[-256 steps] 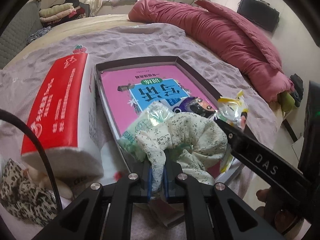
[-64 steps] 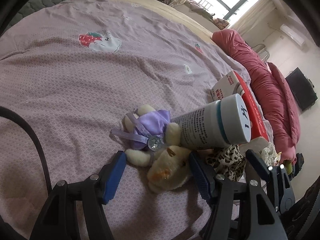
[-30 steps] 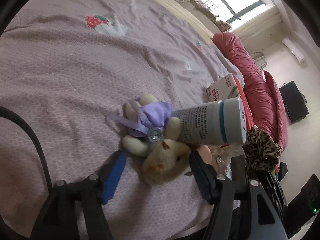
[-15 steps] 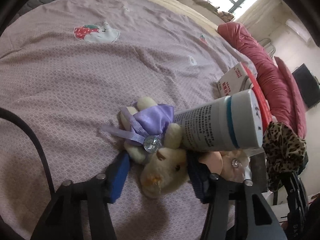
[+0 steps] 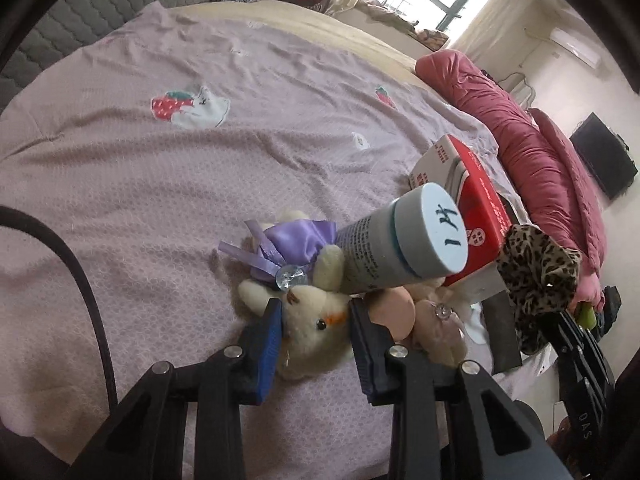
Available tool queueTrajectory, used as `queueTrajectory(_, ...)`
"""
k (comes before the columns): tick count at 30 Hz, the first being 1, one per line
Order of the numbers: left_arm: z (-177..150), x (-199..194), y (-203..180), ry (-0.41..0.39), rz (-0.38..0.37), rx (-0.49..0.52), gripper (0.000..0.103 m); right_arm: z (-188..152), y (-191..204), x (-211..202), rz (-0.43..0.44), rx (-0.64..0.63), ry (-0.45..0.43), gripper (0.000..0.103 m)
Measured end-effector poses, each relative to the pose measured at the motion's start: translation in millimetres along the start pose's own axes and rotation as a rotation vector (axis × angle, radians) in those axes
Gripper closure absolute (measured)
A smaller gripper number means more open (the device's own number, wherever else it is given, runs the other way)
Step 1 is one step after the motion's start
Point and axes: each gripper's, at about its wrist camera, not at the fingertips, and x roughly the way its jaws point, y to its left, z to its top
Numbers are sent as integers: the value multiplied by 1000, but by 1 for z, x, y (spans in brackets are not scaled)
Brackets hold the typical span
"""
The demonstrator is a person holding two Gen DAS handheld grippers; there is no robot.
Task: Organize soft objects
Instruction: 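Carry the leopard plush with the right tool while the left tool carries the bear toward the tray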
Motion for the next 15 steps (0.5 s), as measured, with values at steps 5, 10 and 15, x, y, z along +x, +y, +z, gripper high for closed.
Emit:
queueTrajectory(5, -2, -1, 1, 0, -3, 2, 70, 1, -1, -5, -2, 10, -5, 87)
queueTrajectory(10, -1, -15, 1, -28, -13, -6, 70, 3, -4, -5, 1, 26, -7, 87)
queueTrajectory(15, 2, -32, -2, -67, -6, 1, 70, 4, -4, -8, 2, 29, -18, 87)
